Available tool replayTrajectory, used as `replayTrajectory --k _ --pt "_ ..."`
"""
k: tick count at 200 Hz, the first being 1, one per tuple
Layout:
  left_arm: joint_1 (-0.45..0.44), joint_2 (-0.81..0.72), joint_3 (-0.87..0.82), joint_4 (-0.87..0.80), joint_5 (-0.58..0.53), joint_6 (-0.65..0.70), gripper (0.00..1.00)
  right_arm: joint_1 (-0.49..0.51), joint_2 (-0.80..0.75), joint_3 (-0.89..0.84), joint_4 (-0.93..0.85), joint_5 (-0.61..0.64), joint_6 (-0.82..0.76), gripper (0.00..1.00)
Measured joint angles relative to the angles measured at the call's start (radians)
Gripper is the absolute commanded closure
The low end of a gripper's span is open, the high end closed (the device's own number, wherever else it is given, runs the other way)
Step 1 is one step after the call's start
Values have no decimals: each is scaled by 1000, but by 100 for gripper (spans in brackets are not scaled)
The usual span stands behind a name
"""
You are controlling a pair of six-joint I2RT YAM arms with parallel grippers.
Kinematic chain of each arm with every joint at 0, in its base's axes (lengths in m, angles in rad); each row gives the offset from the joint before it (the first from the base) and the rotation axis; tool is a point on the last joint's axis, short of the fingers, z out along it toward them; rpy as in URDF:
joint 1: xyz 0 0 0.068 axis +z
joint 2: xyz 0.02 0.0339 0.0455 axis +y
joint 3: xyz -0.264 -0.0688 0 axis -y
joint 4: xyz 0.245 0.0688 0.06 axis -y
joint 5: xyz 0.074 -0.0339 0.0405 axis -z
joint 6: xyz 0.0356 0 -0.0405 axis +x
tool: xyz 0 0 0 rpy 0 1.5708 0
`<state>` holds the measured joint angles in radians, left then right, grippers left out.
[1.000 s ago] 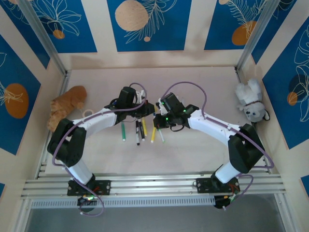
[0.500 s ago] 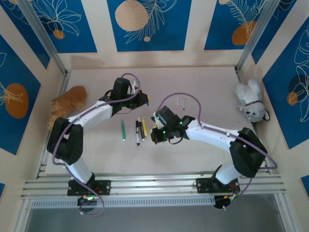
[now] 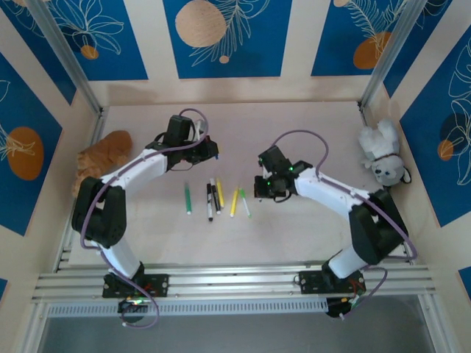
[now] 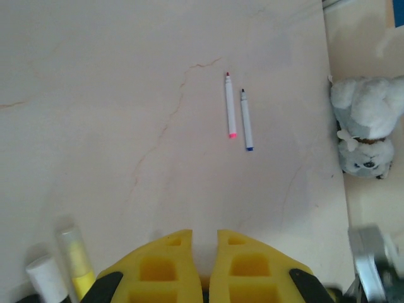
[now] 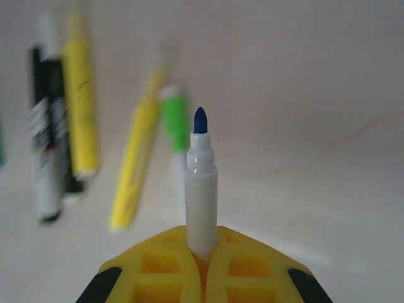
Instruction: Open the pen caps
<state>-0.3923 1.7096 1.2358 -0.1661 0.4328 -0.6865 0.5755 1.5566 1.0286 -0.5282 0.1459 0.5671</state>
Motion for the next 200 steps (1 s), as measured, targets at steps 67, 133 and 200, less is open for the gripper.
replayTrajectory --k 67,133,200 --pt "18 0 -38 -10 0 16 100 -106 358 333 -71 144 -90 100" --pt "29 0 -38 -11 5 17 100 -140 608 652 -167 197 -149 100" --pt "32 0 -38 -11 12 17 100 -154 739 826 -263 234 -185 95"
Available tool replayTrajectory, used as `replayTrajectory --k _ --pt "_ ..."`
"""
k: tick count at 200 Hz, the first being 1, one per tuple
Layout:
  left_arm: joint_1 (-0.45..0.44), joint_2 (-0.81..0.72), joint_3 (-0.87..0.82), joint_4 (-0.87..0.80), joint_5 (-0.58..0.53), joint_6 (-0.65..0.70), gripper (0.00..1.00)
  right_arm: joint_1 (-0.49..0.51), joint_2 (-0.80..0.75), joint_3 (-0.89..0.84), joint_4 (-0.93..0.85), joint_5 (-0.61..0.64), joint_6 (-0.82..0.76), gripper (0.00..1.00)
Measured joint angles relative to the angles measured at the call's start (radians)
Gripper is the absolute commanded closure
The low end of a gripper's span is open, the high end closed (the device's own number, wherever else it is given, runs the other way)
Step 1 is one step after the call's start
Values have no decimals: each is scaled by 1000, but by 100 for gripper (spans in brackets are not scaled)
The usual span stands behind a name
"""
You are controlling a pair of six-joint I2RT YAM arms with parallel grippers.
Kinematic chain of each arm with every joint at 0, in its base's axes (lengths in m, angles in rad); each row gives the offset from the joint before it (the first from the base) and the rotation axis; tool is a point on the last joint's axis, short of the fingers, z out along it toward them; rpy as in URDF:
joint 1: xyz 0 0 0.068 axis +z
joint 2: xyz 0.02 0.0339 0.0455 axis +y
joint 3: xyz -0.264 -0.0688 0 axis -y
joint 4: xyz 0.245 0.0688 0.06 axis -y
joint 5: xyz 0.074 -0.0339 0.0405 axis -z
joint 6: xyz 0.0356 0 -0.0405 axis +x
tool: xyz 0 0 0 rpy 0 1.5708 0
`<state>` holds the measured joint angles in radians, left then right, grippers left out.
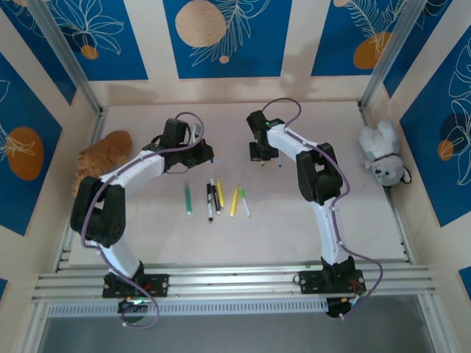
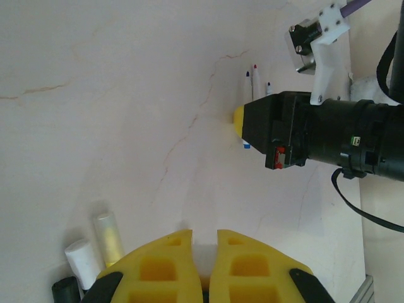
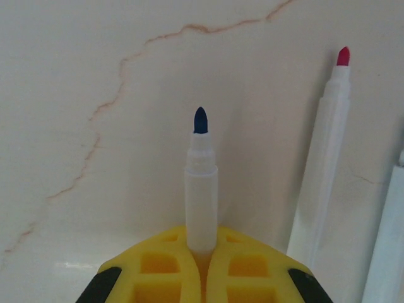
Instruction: Open the pen caps
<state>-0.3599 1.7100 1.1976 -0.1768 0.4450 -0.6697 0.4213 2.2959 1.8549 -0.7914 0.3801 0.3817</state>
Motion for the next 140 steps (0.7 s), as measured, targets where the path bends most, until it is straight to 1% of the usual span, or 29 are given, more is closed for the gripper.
replayTrajectory --k 39,56,71,92,115,140 --pt "0 1 0 0 0 0 100 -8 0 3 -24 7 0 85" --pt "0 1 0 0 0 0 100 -10 1 3 -34 10 1 81" --pt "0 1 0 0 0 0 100 -10 1 3 -41 14 2 81" --pt "0 1 0 -1 0 8 100 -9 0 3 -42 18 6 75" --pt "0 1 0 -13 -1 23 100 -8 -3 -1 -42 25 9 73" --pt "1 10 23 -64 -19 51 100 0 -13 -6 -44 36 15 73"
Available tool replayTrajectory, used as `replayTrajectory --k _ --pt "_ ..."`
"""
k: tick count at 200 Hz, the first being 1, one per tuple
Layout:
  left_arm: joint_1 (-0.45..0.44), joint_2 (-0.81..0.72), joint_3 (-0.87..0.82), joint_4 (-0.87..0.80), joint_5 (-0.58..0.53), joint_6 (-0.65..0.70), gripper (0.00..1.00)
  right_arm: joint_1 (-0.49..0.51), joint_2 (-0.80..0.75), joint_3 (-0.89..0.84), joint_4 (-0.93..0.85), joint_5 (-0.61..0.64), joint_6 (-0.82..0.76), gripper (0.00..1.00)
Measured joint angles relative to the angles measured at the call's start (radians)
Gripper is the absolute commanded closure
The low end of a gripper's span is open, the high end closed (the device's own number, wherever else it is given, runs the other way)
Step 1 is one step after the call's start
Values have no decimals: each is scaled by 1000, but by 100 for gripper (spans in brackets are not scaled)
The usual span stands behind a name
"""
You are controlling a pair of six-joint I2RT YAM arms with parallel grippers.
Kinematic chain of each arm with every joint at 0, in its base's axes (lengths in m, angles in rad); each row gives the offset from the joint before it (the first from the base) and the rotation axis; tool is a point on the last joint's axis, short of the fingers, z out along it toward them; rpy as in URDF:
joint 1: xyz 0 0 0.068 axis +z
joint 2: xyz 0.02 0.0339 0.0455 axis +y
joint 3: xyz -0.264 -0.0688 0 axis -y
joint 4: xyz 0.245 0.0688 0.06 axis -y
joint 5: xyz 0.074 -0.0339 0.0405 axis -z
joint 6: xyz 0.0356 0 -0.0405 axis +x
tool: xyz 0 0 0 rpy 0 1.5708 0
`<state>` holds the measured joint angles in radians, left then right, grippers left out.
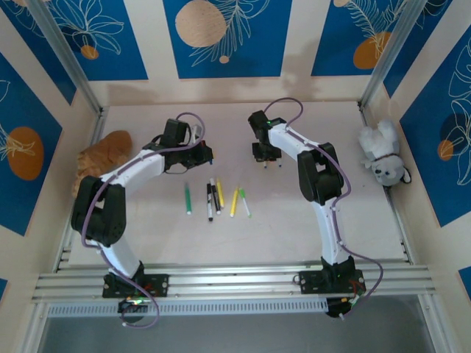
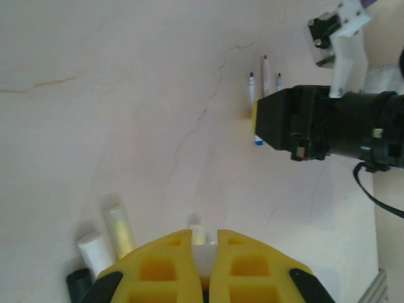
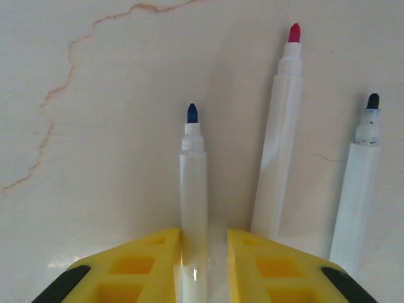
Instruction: Open the pen caps
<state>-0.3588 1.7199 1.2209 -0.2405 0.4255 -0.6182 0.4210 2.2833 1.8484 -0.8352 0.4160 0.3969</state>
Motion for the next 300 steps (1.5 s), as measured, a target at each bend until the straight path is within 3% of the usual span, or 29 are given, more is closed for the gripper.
replayTrajectory --k 54,111,210,289,300 --pt "36 92 225 -245 -218 153 100 51 -214 -146 8 28 32 72" --pt "77 260 301 -363 -346 222 100 128 -444 -243 35 29 69 72" --pt "77 426 495 -423 -468 236 100 143 -457 -270 53 29 84 72" --pt "77 512 546 -433 -499 235 100 143 -457 -286 61 26 84 72" --pt "77 513 550 -433 -505 235 96 143 -457 -286 61 26 85 72"
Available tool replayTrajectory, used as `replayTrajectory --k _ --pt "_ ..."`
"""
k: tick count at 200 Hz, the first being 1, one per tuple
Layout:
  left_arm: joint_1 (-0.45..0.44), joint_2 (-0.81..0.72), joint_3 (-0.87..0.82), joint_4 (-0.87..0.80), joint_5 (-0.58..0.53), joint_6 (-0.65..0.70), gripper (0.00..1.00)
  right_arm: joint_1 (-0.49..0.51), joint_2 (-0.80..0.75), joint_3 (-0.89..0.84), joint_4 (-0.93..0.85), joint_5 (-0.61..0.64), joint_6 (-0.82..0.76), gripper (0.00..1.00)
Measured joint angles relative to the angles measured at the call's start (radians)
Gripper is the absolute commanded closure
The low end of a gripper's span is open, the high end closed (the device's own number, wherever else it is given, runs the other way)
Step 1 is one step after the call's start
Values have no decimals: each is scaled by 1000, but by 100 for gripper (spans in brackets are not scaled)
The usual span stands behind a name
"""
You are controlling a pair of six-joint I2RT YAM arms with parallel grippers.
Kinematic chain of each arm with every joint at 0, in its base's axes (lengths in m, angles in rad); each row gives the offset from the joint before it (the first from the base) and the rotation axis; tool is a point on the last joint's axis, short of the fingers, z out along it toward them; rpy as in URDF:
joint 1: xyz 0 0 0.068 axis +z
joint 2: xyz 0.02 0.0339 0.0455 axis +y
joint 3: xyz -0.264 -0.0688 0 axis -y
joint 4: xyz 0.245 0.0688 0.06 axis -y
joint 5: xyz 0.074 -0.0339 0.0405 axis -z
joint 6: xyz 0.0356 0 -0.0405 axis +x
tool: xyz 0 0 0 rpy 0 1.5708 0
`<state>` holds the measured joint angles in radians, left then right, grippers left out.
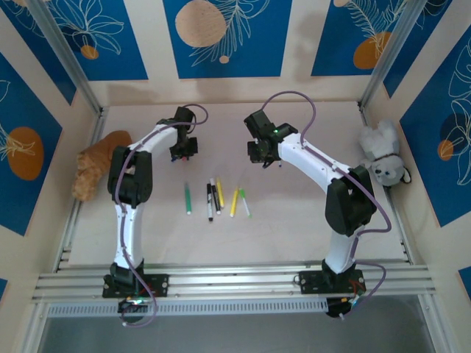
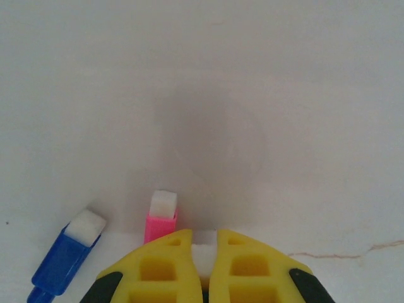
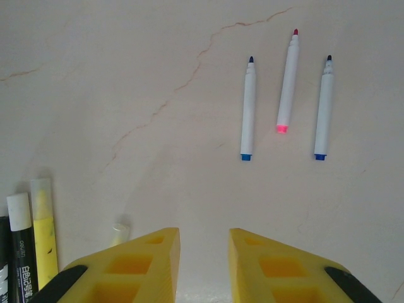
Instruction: Open the pen caps
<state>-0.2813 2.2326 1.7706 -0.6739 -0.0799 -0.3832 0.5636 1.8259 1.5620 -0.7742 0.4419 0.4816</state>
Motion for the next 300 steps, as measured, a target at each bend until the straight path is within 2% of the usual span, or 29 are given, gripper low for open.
replayTrajectory --k 9,39,171,218,275,300 --pt "0 2 5 0 -3 0 92 0 0 0 0 0 0 72" --pt "0 4 9 0 -15 -2 90 0 0 0 0 0 0 72" --pt "0 17 26 0 -27 -2 84 13 -3 -21 3 0 8 72" --pt "0 18 37 -1 -28 -2 78 13 -3 -24 4 -4 8 72" --pt "0 30 49 -3 -34 -2 78 13 -3 -44 7 -10 8 72" --pt "0 23 43 2 -29 -3 74 18 -5 -72 16 -28 7 74"
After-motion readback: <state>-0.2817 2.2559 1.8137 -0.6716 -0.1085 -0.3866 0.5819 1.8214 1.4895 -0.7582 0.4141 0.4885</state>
